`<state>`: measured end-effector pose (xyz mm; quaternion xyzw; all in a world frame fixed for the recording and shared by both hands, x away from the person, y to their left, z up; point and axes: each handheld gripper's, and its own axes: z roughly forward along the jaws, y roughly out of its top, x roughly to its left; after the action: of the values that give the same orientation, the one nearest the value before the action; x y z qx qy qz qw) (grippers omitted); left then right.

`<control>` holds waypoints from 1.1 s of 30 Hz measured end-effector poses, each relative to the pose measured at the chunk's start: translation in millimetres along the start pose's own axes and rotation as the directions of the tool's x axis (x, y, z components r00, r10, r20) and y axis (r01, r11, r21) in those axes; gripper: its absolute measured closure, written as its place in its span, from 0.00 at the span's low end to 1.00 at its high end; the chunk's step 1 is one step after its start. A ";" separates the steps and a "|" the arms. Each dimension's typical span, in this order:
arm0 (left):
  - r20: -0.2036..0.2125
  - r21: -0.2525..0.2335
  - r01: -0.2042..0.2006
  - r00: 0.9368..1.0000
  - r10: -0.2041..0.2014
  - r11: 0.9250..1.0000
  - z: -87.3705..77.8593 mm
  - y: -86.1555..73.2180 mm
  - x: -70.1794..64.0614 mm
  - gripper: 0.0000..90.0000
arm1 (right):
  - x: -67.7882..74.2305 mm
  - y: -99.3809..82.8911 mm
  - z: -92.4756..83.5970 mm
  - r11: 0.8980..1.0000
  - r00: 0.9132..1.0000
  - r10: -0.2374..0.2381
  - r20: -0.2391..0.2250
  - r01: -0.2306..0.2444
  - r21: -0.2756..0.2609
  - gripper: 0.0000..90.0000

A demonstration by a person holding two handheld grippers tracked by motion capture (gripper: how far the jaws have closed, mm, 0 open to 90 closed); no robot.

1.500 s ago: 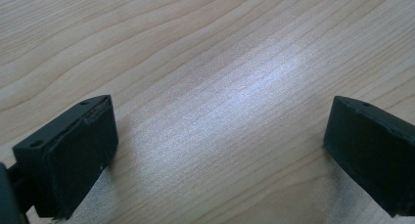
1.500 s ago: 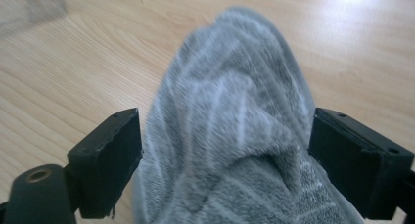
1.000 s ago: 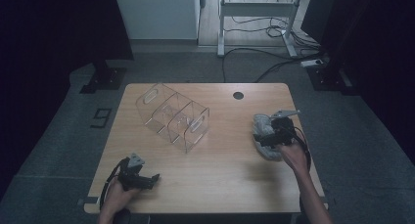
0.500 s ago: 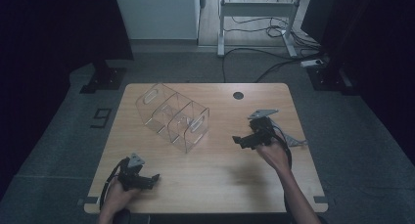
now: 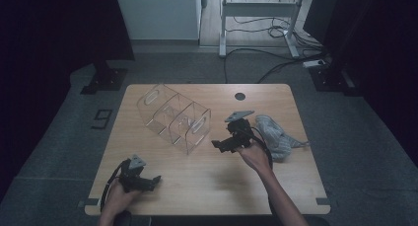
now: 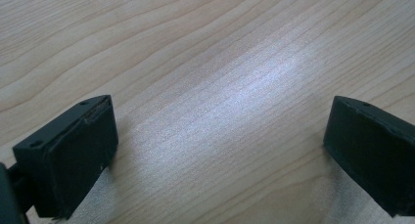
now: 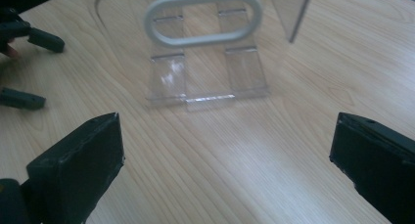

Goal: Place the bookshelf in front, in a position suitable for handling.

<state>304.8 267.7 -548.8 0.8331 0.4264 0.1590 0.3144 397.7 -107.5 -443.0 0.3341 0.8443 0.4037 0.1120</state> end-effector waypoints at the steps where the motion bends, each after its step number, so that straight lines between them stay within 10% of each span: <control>1: 0.000 0.000 0.000 1.000 0.000 1.000 0.0 0.0 0.0 0.00 | 2.6 1.5 2.1 1.000 1.000 0.000 -0.007 0.000 0.000 0.00; 33: 0.003 -0.001 -0.006 1.000 0.006 1.000 0.5 0.4 -0.9 0.00 | 49.2 45.2 68.1 1.000 0.997 0.005 0.072 -0.004 -0.014 0.00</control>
<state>304.8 266.6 -549.0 0.8343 0.4235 0.1590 0.3151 413.4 -13.6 -449.1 0.3496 0.8362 0.3974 0.1434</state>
